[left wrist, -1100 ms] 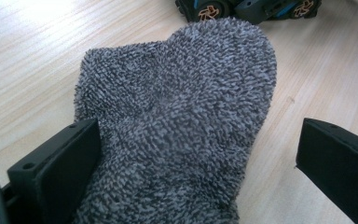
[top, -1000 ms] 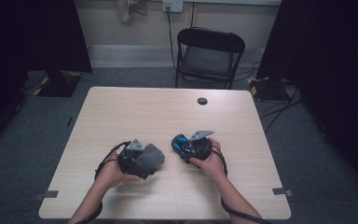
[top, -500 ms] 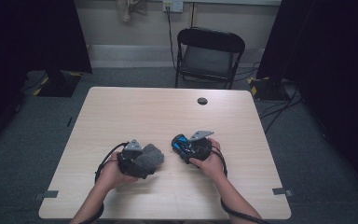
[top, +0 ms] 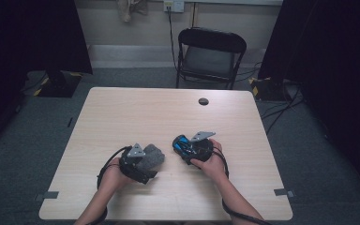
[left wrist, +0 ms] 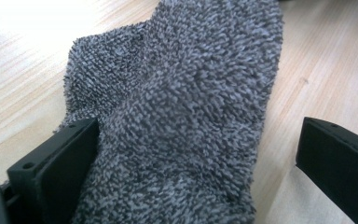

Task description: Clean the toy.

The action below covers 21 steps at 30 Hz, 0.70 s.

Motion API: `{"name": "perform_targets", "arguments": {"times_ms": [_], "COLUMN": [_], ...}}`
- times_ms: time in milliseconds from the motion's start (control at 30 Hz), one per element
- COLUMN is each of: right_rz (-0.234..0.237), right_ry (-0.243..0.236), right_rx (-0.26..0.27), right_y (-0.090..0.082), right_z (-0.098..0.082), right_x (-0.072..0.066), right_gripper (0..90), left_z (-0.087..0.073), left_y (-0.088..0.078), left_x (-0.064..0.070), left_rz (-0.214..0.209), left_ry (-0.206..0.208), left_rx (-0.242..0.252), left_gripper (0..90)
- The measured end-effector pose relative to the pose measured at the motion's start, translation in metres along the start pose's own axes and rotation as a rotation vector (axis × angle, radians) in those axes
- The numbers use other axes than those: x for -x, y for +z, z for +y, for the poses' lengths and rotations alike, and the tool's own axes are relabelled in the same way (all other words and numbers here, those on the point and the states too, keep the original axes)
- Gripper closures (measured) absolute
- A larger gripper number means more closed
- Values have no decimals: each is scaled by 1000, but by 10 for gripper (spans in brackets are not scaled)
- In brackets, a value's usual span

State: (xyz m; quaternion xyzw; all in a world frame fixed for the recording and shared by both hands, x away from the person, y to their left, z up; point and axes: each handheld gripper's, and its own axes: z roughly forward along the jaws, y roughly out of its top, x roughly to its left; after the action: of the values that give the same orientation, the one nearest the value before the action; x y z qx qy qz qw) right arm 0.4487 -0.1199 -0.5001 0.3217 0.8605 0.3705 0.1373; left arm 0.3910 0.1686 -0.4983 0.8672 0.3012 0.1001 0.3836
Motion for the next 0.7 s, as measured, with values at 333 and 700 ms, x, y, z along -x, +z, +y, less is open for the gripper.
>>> {"name": "perform_targets", "arguments": {"times_ms": [333,700], "right_rz": [-2,-3], "right_ry": [2,3], "right_rx": [5,11], "right_y": [0,0], "right_z": [-1,-2], "right_x": [0,0], "right_gripper": [236,236], "left_z": [-3,-3], "left_y": [1,1], "left_x": [3,8], "left_rz": [50,98], "left_ry": [17,42], "left_rx": [22,14], "left_gripper": [48,83]}}
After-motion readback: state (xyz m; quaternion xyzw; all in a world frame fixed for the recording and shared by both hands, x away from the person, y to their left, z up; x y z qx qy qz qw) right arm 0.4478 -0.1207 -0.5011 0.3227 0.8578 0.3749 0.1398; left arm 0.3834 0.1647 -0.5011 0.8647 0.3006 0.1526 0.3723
